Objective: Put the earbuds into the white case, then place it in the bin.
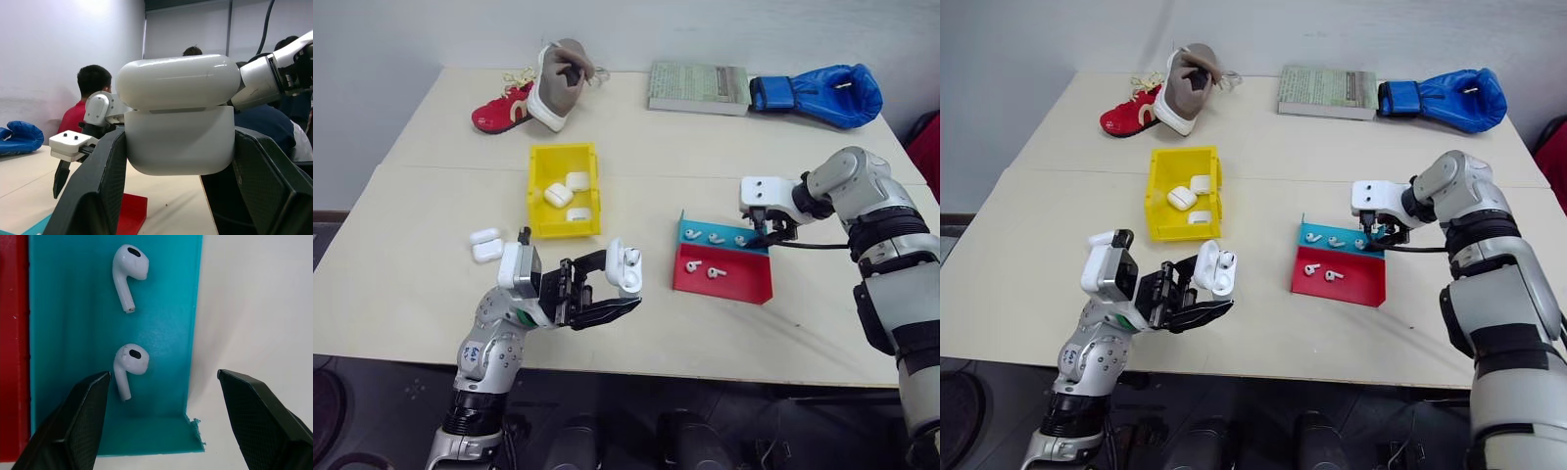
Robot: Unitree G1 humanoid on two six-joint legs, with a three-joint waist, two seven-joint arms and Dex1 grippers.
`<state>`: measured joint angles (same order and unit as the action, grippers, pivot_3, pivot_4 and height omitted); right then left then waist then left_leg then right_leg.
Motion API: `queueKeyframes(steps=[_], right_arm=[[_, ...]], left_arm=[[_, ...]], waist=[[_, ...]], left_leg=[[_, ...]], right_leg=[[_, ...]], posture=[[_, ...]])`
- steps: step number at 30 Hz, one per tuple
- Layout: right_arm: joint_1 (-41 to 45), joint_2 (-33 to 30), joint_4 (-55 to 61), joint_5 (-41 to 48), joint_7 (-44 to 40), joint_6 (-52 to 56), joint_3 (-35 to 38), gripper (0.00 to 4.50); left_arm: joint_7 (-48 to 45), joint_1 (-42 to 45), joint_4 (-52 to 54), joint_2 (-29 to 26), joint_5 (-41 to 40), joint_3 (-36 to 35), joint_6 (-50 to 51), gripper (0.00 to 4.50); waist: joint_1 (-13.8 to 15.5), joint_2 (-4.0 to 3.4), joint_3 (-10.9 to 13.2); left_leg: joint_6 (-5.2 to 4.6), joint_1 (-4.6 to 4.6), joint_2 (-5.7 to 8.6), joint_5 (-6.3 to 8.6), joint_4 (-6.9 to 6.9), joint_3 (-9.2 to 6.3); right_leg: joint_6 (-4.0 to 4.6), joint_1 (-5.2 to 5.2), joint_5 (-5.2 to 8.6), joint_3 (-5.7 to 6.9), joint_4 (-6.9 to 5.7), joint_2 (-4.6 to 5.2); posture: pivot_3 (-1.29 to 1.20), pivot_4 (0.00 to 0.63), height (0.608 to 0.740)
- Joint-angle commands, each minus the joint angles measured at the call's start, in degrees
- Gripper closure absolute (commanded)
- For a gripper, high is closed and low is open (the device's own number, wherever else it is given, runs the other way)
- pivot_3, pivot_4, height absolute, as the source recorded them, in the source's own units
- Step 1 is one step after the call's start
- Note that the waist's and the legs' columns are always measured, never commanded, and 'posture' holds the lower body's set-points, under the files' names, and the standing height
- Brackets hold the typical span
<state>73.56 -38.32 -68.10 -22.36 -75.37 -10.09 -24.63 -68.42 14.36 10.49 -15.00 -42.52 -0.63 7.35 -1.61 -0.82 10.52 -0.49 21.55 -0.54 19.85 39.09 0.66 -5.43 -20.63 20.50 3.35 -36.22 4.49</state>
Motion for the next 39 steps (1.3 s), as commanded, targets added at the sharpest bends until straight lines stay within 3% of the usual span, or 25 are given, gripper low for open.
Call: queueKeyframes(steps=[1,7,10,13,26,28,39], right_arm=[[1.0,0.0,-0.5,-0.5,-0.4,-0.6,0.5,0.94],[1.1,1.1,-0.5,-1.1,-0.9,-0.8,0.2,0.94],[1.1,1.1,-0.5,-2.1,-0.7,-1.1,-0.4,1.58],[1.0,1.1,-0.6,-2.5,-1.2,-1.1,-0.4,2.55],[0.1,1.5,-0.3,-2.6,-2.2,-1.7,-0.1,2.55],[0.0,1.6,-0.2,-2.7,-2.3,-1.8,-0.2,2.91],[-0.3,2.0,-0.2,-2.6,-2.2,-1.9,-0.1,2.91]], left_arm=[[0.2,-0.3,1.9,-0.4,-0.3,-0.2,-0.5,1.73],[0.3,-0.1,1.7,-0.4,-0.3,-0.3,-0.6,1.73],[0.3,0.0,1.6,-0.5,-0.3,-0.5,-0.6,1.73],[0.4,-0.1,1.6,-0.5,-0.3,-0.6,-0.6,1.73],[0.5,-0.3,2.1,-0.7,-0.3,-0.7,-0.6,1.73],[0.5,-0.4,2.1,-0.8,-0.3,-0.6,-0.6,1.73],[0.7,-0.7,2.4,-1.1,-0.4,-0.5,-0.5,1.73]], waist=[[0.0,0.0,0.0],[0.0,0.0,0.0],[0.0,0.0,0.0],[0.0,0.0,0.0],[0.0,0.0,0.0],[0.0,0.0,0.0],[0.0,0.0,0.0]], left_leg=[[0.0,0.0,0.0,0.0,0.0,0.0],[0.0,-0.01,0.0,0.0,0.01,0.0],[0.01,-0.03,0.0,0.0,0.03,0.0],[0.01,-0.03,0.0,0.0,0.05,0.0],[0.01,-0.04,0.0,0.0,0.05,0.0],[0.01,-0.04,0.0,0.0,0.05,0.0],[0.01,-0.07,0.0,0.0,0.07,0.0]], right_leg=[[0.0,0.0,0.0,0.0,0.0,0.0],[0.0,0.0,0.0,0.0,-0.03,0.0],[0.0,-0.02,0.0,-0.01,-0.15,0.0],[0.0,-0.04,0.0,-0.02,-0.2,0.01],[0.0,-0.04,0.0,-0.02,-0.23,0.01],[0.0,-0.04,0.0,-0.03,-0.23,0.01],[0.0,-0.03,0.0,-0.03,-0.27,0.01]], posture=[[0.0,0.15,0.74],[0.0,0.15,0.74],[0.0,0.15,0.74],[0.0,0.15,0.74],[0.0,0.15,0.74],[0.0,0.15,0.74],[0.0,0.15,0.74]])
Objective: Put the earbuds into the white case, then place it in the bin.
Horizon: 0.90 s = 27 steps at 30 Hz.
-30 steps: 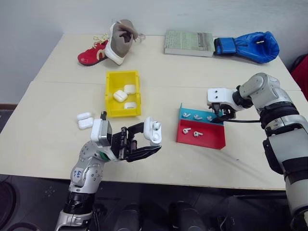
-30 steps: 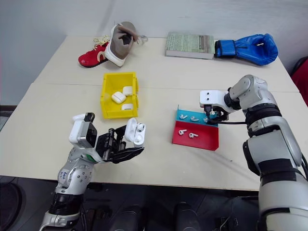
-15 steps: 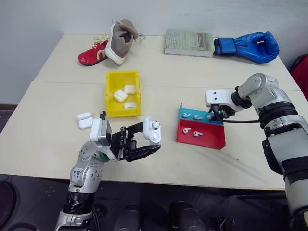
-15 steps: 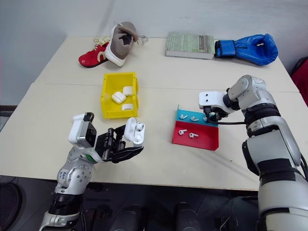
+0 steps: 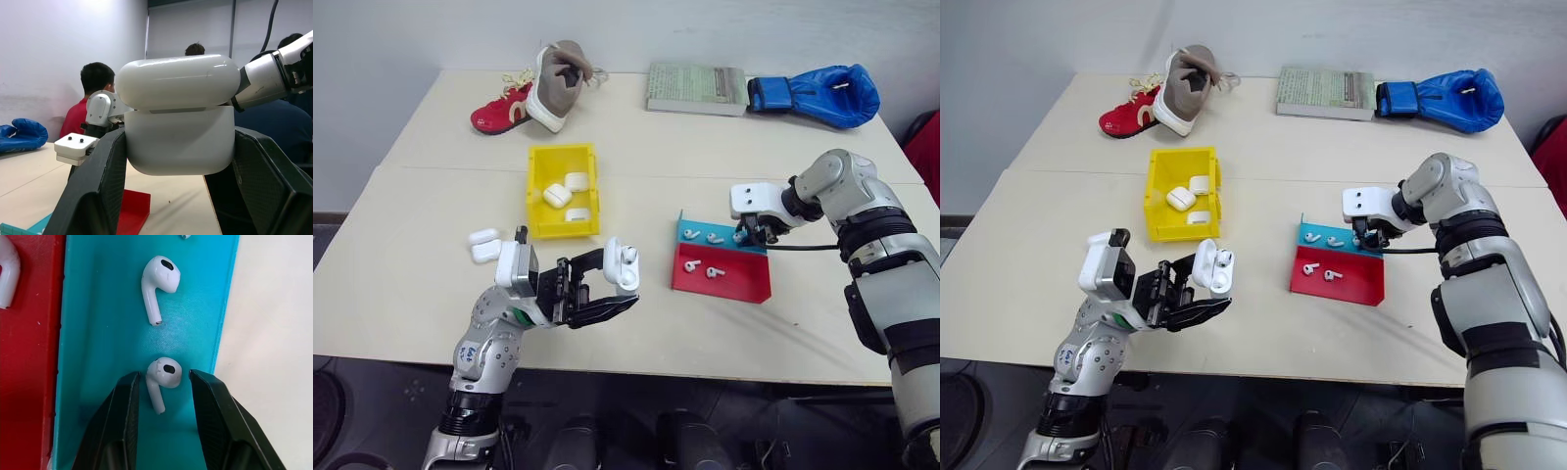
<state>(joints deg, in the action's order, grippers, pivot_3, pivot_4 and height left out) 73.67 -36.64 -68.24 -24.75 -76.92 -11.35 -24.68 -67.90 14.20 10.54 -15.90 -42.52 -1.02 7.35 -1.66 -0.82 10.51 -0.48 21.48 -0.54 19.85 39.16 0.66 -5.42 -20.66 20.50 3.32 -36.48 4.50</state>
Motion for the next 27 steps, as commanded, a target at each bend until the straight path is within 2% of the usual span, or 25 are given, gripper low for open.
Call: queueKeyframes(steps=[1,3,6,20,23,25,27], right_arm=[[-0.4,0.4,0.0,-0.2,-0.8,-0.7,0.0,2.91],[-0.4,0.4,0.0,-0.1,-1.0,-0.5,0.1,3.27],[-0.6,0.4,0.0,-0.2,-1.1,-0.4,0.0,4.06],[-0.2,-1.0,1.8,2.8,-3.4,0.7,2.8,4.07],[0.9,-3.4,6.0,9.2,-7.8,3.1,8.2,4.07],[-0.5,-6.1,13.4,16.0,-13.0,8.4,13.0,4.07],[-5.0,-9.0,24.6,26.5,-15.4,17.1,16.7,4.07]], left_arm=[[0.2,-0.5,2.4,-0.2,-0.4,-0.1,-0.5,1.73],[0.2,-0.5,2.4,-0.2,-0.4,-0.1,-0.5,1.73],[0.2,-0.5,2.5,-0.2,-0.4,0.0,-0.5,1.73],[0.4,0.0,2.1,0.0,-0.4,0.1,-0.4,1.73],[0.4,1.2,1.2,0.4,-0.3,0.2,-0.7,1.73],[0.2,2.2,0.3,0.7,-0.4,0.1,-0.8,1.73],[0.0,3.3,-0.8,1.1,-0.4,0.0,-0.9,1.73]], waist=[[0.0,0.0,0.0],[0.0,0.0,0.0],[0.0,0.0,0.0],[0.0,0.0,0.0],[0.1,-0.06,0.0],[0.4,-0.11,0.1],[0.8,-0.12,0.1]], left_leg=[[0.0,0.0,0.0,0.0,0.0,0.0],[0.01,0.0,0.0,0.0,0.0,0.0],[0.01,-0.01,0.0,0.0,0.0,0.0],[0.01,-0.02,0.0,-0.01,0.01,0.0],[0.01,0.02,0.01,-0.01,0.01,0.01],[0.01,0.04,0.01,-0.01,0.01,0.0],[0.01,0.08,0.02,0.0,0.0,-0.01]], right_leg=[[0.0,0.0,0.0,0.0,0.0,0.0],[0.0,0.0,0.0,0.0,-0.01,0.0],[0.0,0.01,0.0,-0.01,-0.02,0.0],[0.0,0.0,0.0,-0.01,-0.02,0.0],[0.0,-0.03,0.0,-0.02,-0.01,0.0],[0.0,-0.05,0.0,-0.01,-0.02,0.01],[0.0,-0.09,0.0,-0.01,-0.02,0.02]], posture=[[0.0,0.15,0.74],[0.0,0.15,0.74],[0.0,0.15,0.74],[0.0,0.15,0.74],[0.0,0.15,0.74],[0.0,0.15,0.74],[0.0,0.15,0.74]])
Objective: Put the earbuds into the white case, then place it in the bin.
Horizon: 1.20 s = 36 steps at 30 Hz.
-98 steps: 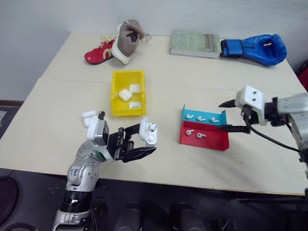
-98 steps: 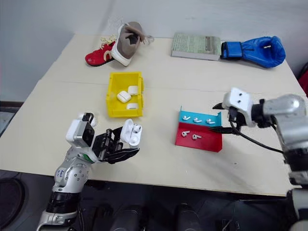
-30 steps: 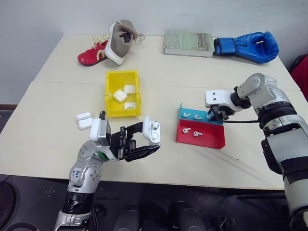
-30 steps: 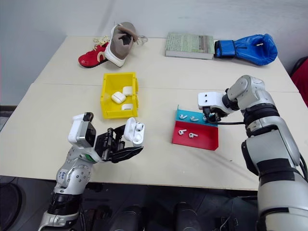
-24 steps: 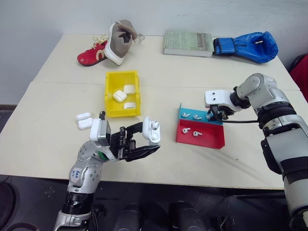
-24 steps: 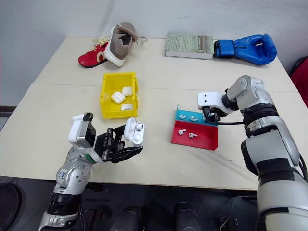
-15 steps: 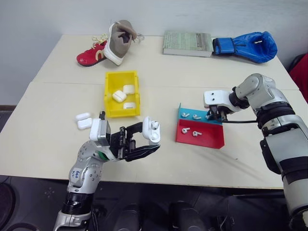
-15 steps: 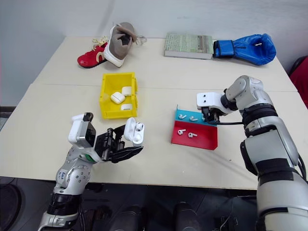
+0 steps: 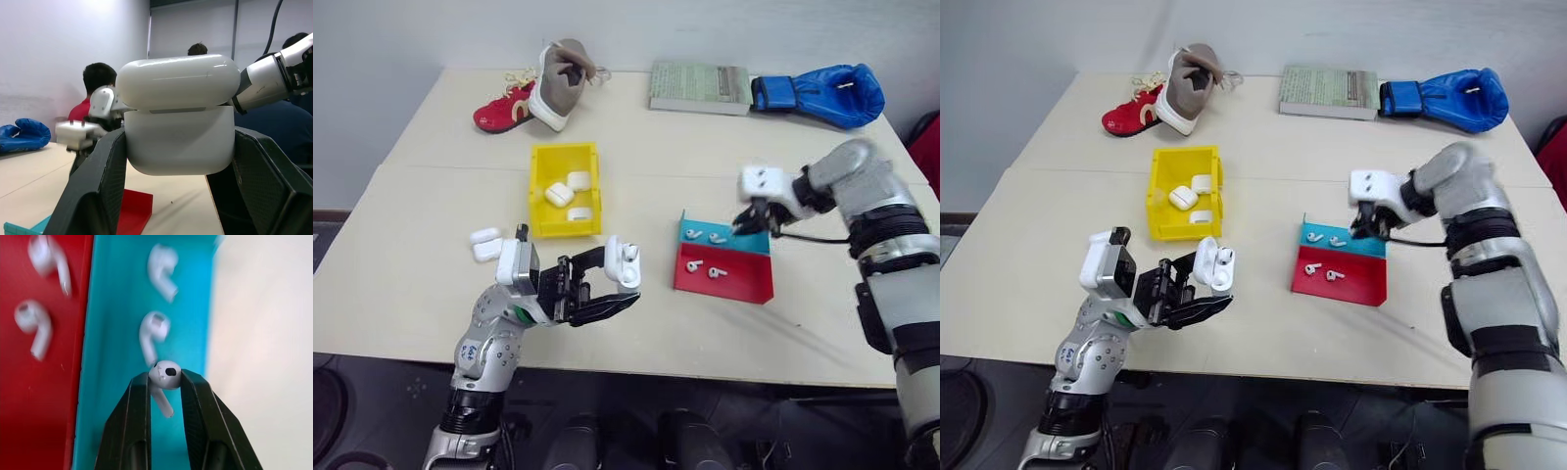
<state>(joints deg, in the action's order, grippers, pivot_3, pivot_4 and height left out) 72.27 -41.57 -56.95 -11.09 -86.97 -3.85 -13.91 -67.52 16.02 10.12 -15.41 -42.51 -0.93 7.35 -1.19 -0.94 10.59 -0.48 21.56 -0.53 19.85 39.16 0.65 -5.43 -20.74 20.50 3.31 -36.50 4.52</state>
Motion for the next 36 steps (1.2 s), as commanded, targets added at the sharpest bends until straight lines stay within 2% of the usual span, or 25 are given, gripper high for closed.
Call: queueKeyframes(steps=[1,5,7,9,13,17,23,36], right_arm=[[-6.5,-5.0,19.7,17.7,-5.5,15.2,8.2,4.07],[-18.2,-4.3,44.4,33.5,2.5,37.1,19.3,4.07],[-25.9,-0.4,59.4,43.5,10.0,45.6,25.0,4.07],[-30.1,3.6,69.0,51.0,17.1,51.7,28.4,4.07],[-33.6,12.9,79.3,67.7,33.0,61.7,32.8,4.07],[-36.8,15.6,84.0,77.1,41.2,64.7,32.1,4.07],[-38.9,15.4,86.2,82.6,46.2,64.4,28.2,4.07],[-40.5,12.4,85.6,78.5,44.8,60.1,21.2,4.07]], left_arm=[[-0.5,2.0,-0.9,0.9,-0.4,-0.1,-0.9,1.73],[-1.2,4.6,-3.6,1.8,-0.6,-0.3,-0.7,1.73],[-1.2,6.4,-5.3,2.3,-0.7,-0.4,-0.4,1.73],[-1.3,7.5,-6.5,2.6,-0.8,-0.5,0.0,1.73],[-2.5,9.1,-8.4,2.5,0.1,0.1,0.2,1.73],[-2.6,10.3,-9.2,2.6,0.5,0.2,0.2,1.73],[-2.7,10.7,-9.2,2.3,0.5,0.1,0.4,1.73],[-2.6,10.2,-8.5,2.8,1.1,1.0,-0.3,1.73]], waist=[[0.5,0.01,0.0],[1.2,0.03,0.0],[1.2,0.03,0.0],[1.1,0.03,0.0],[1.1,0.03,0.0],[1.3,0.05,0.0],[1.1,0.05,0.0],[1.1,0.05,0.0]], left_leg=[[0.0,0.0,-0.01,0.0,-0.01,-0.1],[0.01,0.0,-0.01,0.02,0.01,-0.18],[0.01,0.0,-0.02,0.02,0.02,-0.14],[0.04,0.0,-0.04,0.0,0.02,-0.16],[0.08,-0.01,-0.03,-0.03,0.02,-0.15],[0.07,-0.01,0.01,-0.03,0.02,-0.24],[-0.01,-0.01,0.14,-0.01,0.01,-0.23],[-0.02,-0.01,0.14,-0.02,0.0,-0.22]], right_leg=[[0.0,0.03,0.0,0.05,0.01,0.0],[0.0,0.09,0.0,0.17,0.02,-0.01],[0.0,0.09,0.0,0.16,0.02,-0.02],[0.0,0.08,0.0,0.18,0.0,-0.04],[0.0,0.07,0.0,0.16,-0.04,-0.05],[0.0,0.1,0.0,0.17,-0.05,-0.03],[0.0,0.1,0.0,0.12,-0.04,0.03],[0.0,0.1,0.0,0.1,-0.03,0.02]], posture=[[0.0,0.15,0.74],[0.0,0.15,0.74],[0.0,0.15,0.74],[0.0,0.15,0.74],[0.0,0.15,0.74],[0.0,0.15,0.74],[0.0,0.15,0.74],[0.0,0.15,0.74]])
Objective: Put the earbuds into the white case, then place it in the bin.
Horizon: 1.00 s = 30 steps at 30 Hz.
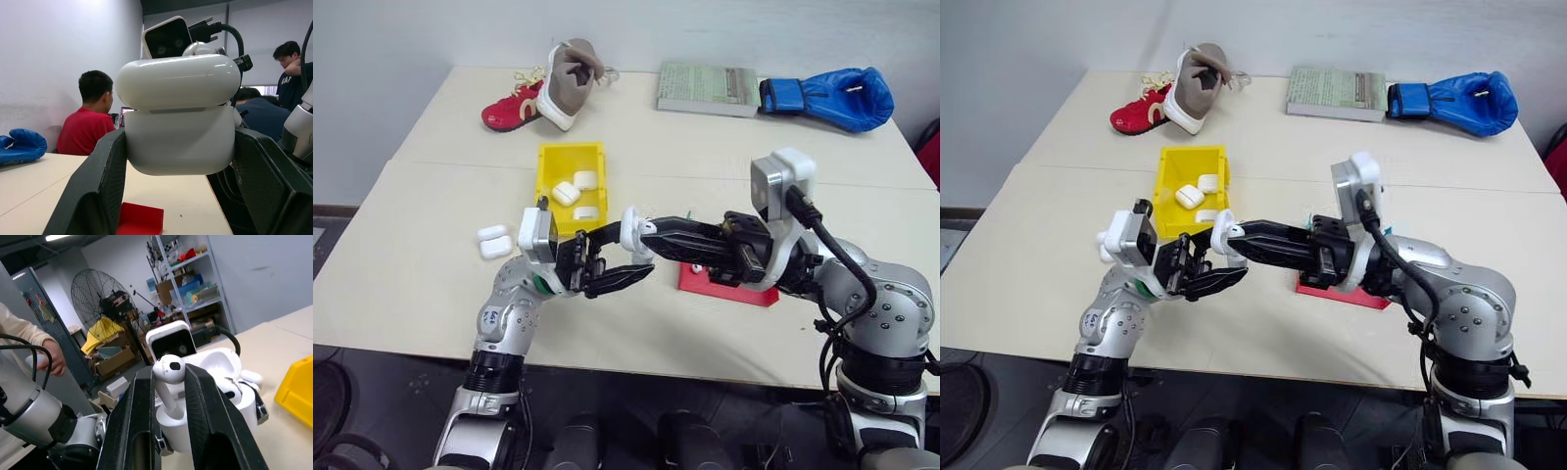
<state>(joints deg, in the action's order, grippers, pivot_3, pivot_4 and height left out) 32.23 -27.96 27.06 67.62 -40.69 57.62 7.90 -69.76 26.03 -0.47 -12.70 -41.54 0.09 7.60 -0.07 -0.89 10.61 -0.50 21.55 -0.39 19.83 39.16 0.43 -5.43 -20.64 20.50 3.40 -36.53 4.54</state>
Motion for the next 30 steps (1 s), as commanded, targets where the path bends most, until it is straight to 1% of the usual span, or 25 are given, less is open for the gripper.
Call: queueKeyframes(steps=[1,4,10,12,14,15,17,18,21,23,25,26,28,30], right_arm=[[-0.6,-1.6,1.6,-0.3,-1.8,-1.5,-1.0,4.07],[-1.0,-2.4,1.4,-1.2,-2.2,-2.0,-2.1,4.07],[-2.3,-5.1,1.4,-6.3,-4.5,-4.5,-5.5,4.07],[-2.6,-5.1,1.2,-6.3,-4.3,-5.0,-5.5,4.07],[-2.8,-5.3,1.4,-6.1,-5.6,-6.0,-5.4,3.35],[-2.9,-5.3,1.5,-6.6,-5.8,-6.9,-5.3,3.1],[-2.9,-6.5,1.8,-3.2,-5.7,-6.6,-1.9,2.5],[-2.9,-7.8,1.6,0.1,-5.4,-5.5,0.7,2.2],[-4.9,-15.1,0.4,10.3,-6.2,-0.6,7.9,2.2],[-7.6,-20.0,0.3,13.1,-7.9,1.6,10.8,2.2],[-10.1,-22.9,0.3,12.8,-8.3,1.5,13.0,2.2],[-10.9,-23.7,0.4,11.2,-8.3,0.6,13.5,2.37],[-11.4,-24.2,1.3,4.3,-8.8,-4.1,12.8,2.8],[-10.1,-23.2,2.0,-0.1,-8.5,-7.9,11.4,3.5]], left_arm=[[-0.4,0.2,2.1,0.1,0.2,0.0,-0.6,1.73],[-0.2,0.3,2.1,0.4,0.3,-0.1,-0.9,1.73],[-0.2,0.3,2.4,0.6,0.5,-0.5,-1.0,1.73],[-0.2,0.4,2.6,0.8,0.4,-0.6,-1.0,1.73],[-0.2,0.4,2.8,0.9,0.3,-0.7,-0.9,1.73],[-0.2,0.4,2.9,1.0,0.4,-0.7,-0.9,1.73],[-0.2,0.0,3.0,0.6,0.4,-0.9,-0.7,1.73],[-0.4,-0.3,2.9,0.3,0.5,-1.1,-0.7,1.73],[-1.0,-1.4,2.2,-1.0,1.0,-1.8,-0.9,1.73],[-1.4,-1.8,1.7,-1.5,1.6,-1.9,-1.2,1.73],[-1.1,-1.3,0.7,-2.1,3.5,-1.3,-2.0,1.73],[-0.5,-0.7,-0.1,-2.4,5.1,-0.8,-2.5,1.73],[0.7,1.2,-1.8,-2.8,9.4,1.1,-4.1,1.73],[1.8,3.2,-3.1,-3.3,14.3,3.7,-5.5,1.73]], waist=[[0.0,0.0,0.0],[0.0,0.0,0.0],[0.0,0.02,0.0],[0.0,0.02,0.0],[0.0,0.02,0.0],[0.0,0.02,0.0],[0.0,0.02,0.0],[0.2,0.03,0.0],[0.4,0.09,0.1],[0.4,0.12,0.1],[0.5,0.16,0.1],[0.6,0.17,0.1],[0.7,0.18,0.1],[0.8,0.19,0.1]], left_leg=[[0.0,0.0,0.0,0.0,0.0,0.0],[-0.01,0.0,0.0,0.0,0.0,0.0],[-0.01,0.0,-0.01,0.0,0.0,0.0],[-0.01,0.0,-0.01,0.0,0.0,0.0],[-0.01,0.0,-0.01,0.0,0.0,0.0],[-0.01,0.0,-0.01,0.0,0.0,0.0],[-0.01,0.0,-0.01,0.0,0.0,0.0],[-0.01,0.0,-0.01,0.0,0.0,0.0],[-0.07,0.01,0.02,0.03,0.0,-0.04],[-0.11,0.01,0.03,0.05,-0.02,-0.04],[-0.12,0.01,0.03,0.06,-0.05,-0.04],[-0.12,0.01,0.02,0.06,-0.05,-0.04],[-0.12,0.0,0.03,0.05,-0.01,0.01],[-0.14,0.0,0.04,-0.02,0.0,0.08]], right_leg=[[0.0,0.0,0.0,0.0,0.0,0.0],[0.0,0.0,0.0,0.0,0.01,0.0],[0.0,0.0,0.0,0.0,0.02,0.0],[0.0,0.0,0.0,0.0,0.02,0.0],[0.0,0.0,0.0,0.0,0.02,0.0],[0.0,0.0,0.0,0.0,0.03,0.0],[0.0,0.0,0.0,0.0,0.03,0.0],[0.0,0.01,0.0,0.0,0.03,0.0],[0.0,0.04,0.0,0.02,0.06,0.05],[0.0,0.07,0.0,0.03,0.12,0.07],[0.0,0.1,0.0,0.07,0.18,0.06],[0.0,0.12,0.0,0.07,0.19,0.04],[0.0,0.13,0.0,0.05,0.22,0.03],[-0.03,0.14,-0.01,0.01,0.26,0.02]], posture=[[0.0,0.15,0.74],[0.0,0.15,0.74],[0.0,0.15,0.74],[0.0,0.15,0.74],[0.0,0.15,0.74],[0.0,0.15,0.74],[0.0,0.15,0.74],[0.0,0.15,0.74],[0.0,0.15,0.74],[0.0,0.15,0.74],[0.0,0.15,0.74],[0.0,0.15,0.74],[0.0,0.15,0.74],[0.0,0.15,0.74]])
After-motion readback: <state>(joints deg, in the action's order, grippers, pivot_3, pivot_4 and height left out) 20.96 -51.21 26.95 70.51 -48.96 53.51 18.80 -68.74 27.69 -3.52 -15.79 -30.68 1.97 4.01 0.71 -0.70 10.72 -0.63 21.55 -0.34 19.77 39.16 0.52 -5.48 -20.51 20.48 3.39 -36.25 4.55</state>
